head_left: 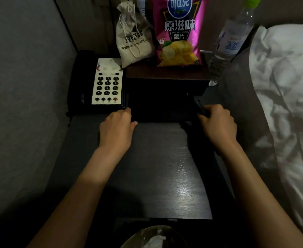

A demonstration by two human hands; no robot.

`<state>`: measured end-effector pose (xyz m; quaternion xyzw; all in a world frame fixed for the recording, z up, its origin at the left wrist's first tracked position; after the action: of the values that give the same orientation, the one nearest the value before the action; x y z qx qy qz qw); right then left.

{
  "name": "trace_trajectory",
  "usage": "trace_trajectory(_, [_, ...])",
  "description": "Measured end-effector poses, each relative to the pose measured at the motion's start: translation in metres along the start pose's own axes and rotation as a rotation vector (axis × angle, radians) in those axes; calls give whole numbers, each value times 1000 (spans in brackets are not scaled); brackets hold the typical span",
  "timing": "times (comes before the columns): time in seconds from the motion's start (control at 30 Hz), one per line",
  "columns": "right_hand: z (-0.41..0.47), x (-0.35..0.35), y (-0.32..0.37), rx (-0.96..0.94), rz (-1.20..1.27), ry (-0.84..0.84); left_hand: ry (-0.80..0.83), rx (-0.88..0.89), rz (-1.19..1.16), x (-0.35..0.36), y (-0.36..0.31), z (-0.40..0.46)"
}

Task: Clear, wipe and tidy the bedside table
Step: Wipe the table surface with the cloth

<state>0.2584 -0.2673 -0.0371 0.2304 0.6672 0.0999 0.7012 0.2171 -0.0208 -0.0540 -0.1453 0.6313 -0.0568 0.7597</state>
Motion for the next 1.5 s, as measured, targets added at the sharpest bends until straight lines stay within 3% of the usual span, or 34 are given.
trace_trajectory(0.17, [3, -6, -4, 33, 68, -13, -1, 21, 120, 1, -1, -1])
trace_trajectory(0.4, [6, -38, -19, 157, 239, -282, 22, 34, 168, 4, -2, -2])
trace_trajectory(0.5, [7, -35, -22, 222, 361, -200, 31, 27, 168, 4, -2, -2])
trace_trajectory(0.7, [1, -12, -2, 140, 545, 93, 46, 17, 119, 4, -2, -3])
trace_trajectory(0.97, [2, -6, -4, 119, 560, 63, 75, -2, -8, 3, 1, -2])
trace_trajectory(1.1, [1, -7, 1, 110, 689, 58, -28, -14, -153, -8, 3, -2])
trace_trajectory(1.2, [-4, -6, 7, 160, 858, 190, -165, 25, -396, -16, -4, -6])
trace_trajectory(1.33, [-23, 4, 22, 247, 1177, 503, 110, -55, -987, -3, -28, -17])
trace_trajectory(1.5, [-54, 6, 30, 231, 1341, 749, 463, -245, -1367, 11, -43, -41])
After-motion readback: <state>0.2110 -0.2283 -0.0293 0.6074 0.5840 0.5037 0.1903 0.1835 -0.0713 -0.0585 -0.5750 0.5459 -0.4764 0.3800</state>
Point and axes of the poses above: each hand's wrist, its own z-axis towards the middle knuckle, its own x-axis out of the palm, y = z × x, the point moved 3 cm from there along z, towards the middle knuckle, and after that the axes turned 2 degrees about -y, right-handed, at the moved point
